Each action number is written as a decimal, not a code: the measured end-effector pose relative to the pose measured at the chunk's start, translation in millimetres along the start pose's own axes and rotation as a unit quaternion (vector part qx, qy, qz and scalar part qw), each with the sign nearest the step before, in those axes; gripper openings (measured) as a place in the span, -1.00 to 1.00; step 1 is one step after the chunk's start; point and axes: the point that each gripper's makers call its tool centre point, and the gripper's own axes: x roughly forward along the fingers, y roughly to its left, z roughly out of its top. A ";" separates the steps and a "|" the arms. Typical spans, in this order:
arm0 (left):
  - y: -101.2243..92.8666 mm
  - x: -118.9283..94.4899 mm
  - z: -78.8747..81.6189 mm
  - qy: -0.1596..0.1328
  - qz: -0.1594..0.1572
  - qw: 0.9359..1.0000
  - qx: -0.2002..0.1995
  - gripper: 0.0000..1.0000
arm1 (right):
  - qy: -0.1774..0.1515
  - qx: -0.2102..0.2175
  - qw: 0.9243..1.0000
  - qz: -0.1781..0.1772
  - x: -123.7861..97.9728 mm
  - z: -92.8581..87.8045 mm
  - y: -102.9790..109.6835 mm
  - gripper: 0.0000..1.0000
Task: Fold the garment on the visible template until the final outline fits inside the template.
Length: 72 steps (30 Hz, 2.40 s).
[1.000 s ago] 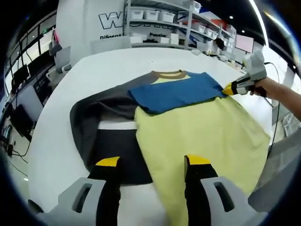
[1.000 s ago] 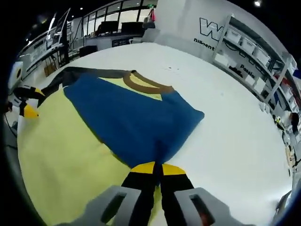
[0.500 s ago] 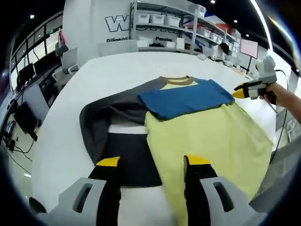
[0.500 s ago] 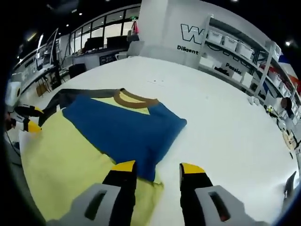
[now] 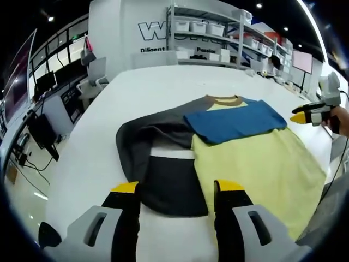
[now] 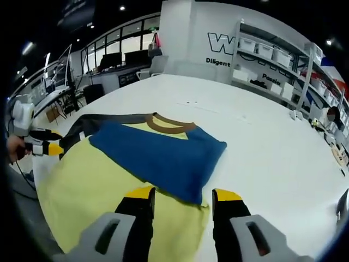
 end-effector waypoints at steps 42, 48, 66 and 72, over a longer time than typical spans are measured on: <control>46.3 14.8 -11.6 -0.012 0.052 0.998 -0.030 -1.00 | -0.038 0.018 0.998 0.046 -36.6 -22.9 58.2 -0.21; 62.3 4.7 2.2 -0.042 0.084 0.995 -0.031 -1.00 | -0.039 0.020 0.998 0.045 -37.4 -23.3 57.2 -0.21; 94.7 -25.7 49.3 -0.129 0.130 0.980 -0.073 -1.00 | -0.037 0.020 0.998 0.045 -36.3 -25.5 57.0 -0.15; 104.8 -31.3 59.7 -0.138 0.160 0.977 -0.025 -1.00 | -0.048 0.004 0.997 0.054 -37.8 -20.9 62.2 -0.04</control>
